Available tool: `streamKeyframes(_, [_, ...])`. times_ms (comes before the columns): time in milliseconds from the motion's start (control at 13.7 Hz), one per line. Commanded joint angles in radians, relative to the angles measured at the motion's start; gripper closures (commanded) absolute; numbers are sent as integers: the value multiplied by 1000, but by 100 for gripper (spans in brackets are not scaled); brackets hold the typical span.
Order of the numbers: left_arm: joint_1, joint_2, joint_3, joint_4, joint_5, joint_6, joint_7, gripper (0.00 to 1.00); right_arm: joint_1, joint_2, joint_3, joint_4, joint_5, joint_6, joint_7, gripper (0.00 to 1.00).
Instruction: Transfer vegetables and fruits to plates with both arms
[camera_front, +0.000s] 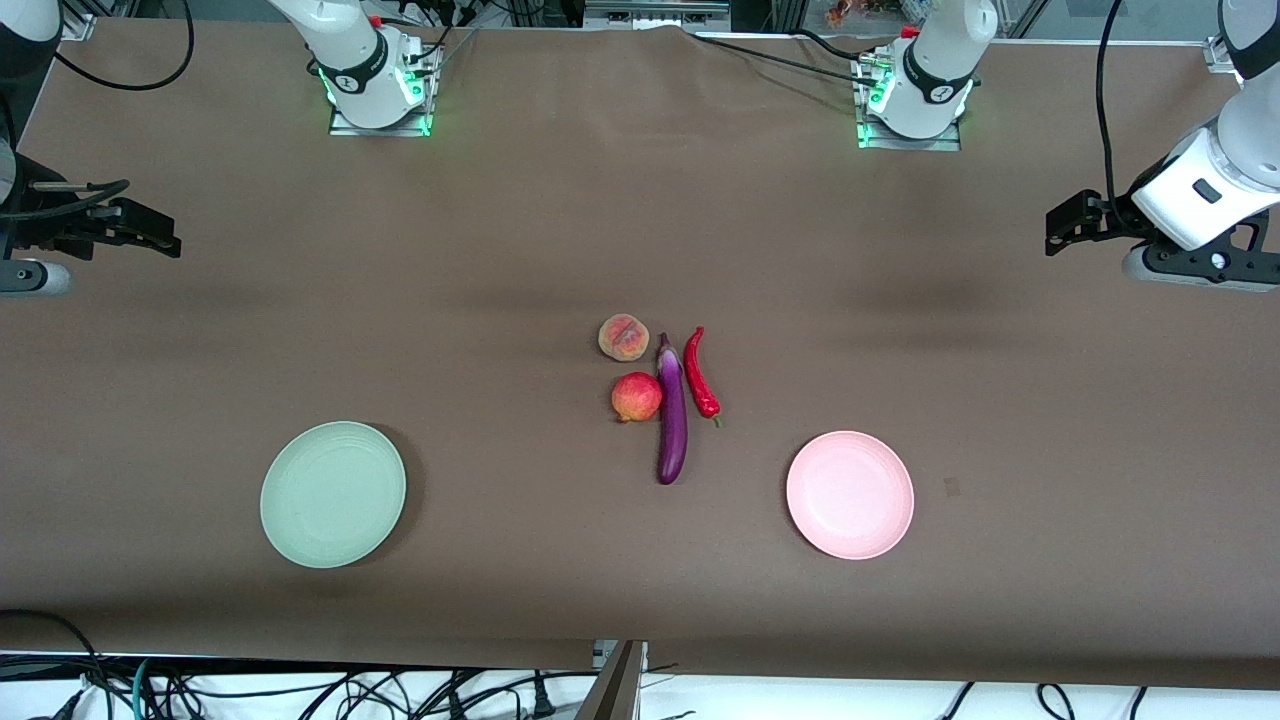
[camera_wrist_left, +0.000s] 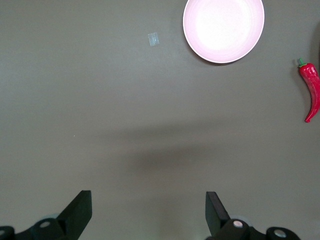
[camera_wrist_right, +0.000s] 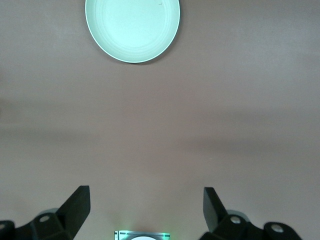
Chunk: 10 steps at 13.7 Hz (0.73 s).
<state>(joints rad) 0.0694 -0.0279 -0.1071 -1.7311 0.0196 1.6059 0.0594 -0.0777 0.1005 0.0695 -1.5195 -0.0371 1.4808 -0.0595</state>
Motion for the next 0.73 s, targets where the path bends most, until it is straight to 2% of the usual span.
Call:
streamKeyframes(0, [4,13,1,27,-20,-11,-19,0,-5,13,3,28,19,-11,-5,0])
streamKeyframes(438, [4,5,-8,21,-15,-14,-23,0,-5,13,3,28,17,-11,-6,0])
streamKeyframes(658, [3,-29,-22,25,-9,-93,-12,0,-5,13,1,28,17,-11,-6,0])
